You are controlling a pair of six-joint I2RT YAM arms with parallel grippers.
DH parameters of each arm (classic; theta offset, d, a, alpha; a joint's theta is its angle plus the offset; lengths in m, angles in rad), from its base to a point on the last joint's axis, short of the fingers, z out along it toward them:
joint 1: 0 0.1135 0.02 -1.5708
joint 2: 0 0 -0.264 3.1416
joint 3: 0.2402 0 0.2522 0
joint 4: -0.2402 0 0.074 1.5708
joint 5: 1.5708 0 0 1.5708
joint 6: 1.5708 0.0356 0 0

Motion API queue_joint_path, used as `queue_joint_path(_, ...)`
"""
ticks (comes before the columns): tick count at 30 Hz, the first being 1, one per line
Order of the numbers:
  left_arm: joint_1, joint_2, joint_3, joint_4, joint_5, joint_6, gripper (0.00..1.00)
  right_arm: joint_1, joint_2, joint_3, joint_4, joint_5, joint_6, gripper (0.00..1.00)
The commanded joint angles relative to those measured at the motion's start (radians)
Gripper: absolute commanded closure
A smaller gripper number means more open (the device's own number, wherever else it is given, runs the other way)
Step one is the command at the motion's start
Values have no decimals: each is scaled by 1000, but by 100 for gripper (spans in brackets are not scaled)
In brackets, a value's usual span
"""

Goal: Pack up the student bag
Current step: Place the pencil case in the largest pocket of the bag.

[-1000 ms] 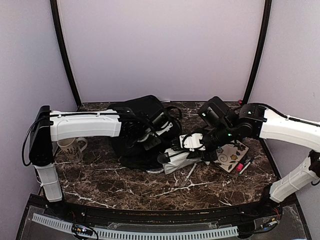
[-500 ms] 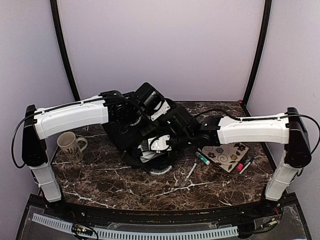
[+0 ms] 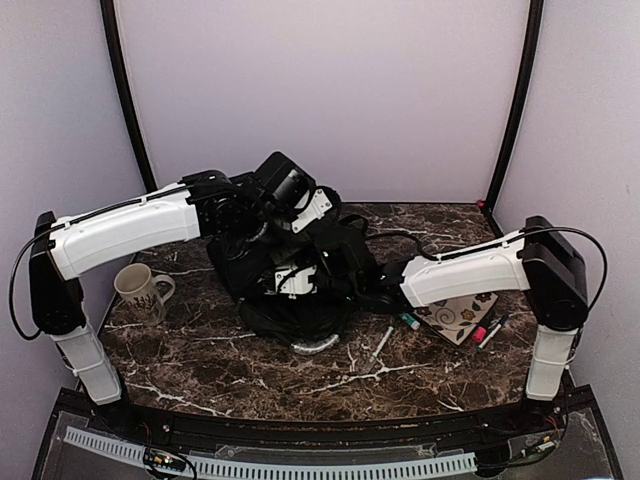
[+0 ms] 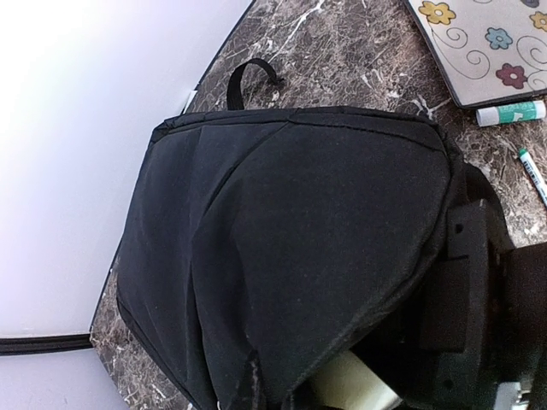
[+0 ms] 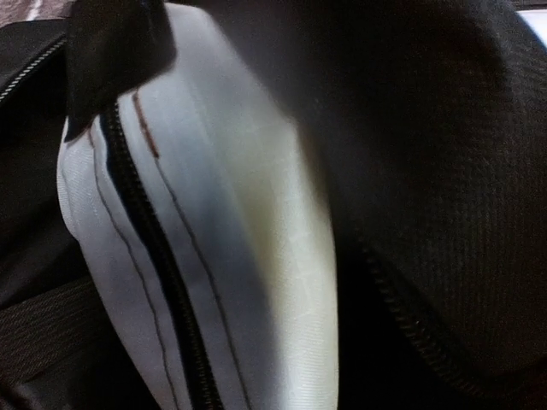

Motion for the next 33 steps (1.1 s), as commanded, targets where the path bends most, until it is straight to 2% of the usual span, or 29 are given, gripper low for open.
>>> queue_joint_path(1, -12, -112, 62, 67, 66, 10, 100, -21, 88, 25, 353, 62, -110, 100)
queue_joint_path(12, -12, -116, 67, 64, 114, 13, 100, -97, 346, 100, 665, 12, -229, 98)
queue_joint_path(20, -12, -124, 59, 65, 141, -4, 100, -143, 477, 181, 666, -26, -285, 94)
queue_joint_path(21, -12, -126, 56, 64, 142, -9, 100, -145, 478, 178, 668, -29, -289, 92)
queue_joint_path(24, -12, -134, 39, 66, 138, -21, 100, -139, 446, 135, 658, -50, -291, 69)
queue_joint_path(26, -12, -142, 21, 74, 132, -26, 100, -127, 407, 92, 640, -55, -291, 58)
queue_joint_path(29, -12, -153, -13, 91, 136, -35, 100, -98, 342, 18, 640, -44, -300, 49)
queue_joint_path(33, -12, -153, -27, 94, 147, -47, 100, -42, 242, -85, 615, -40, -302, 45)
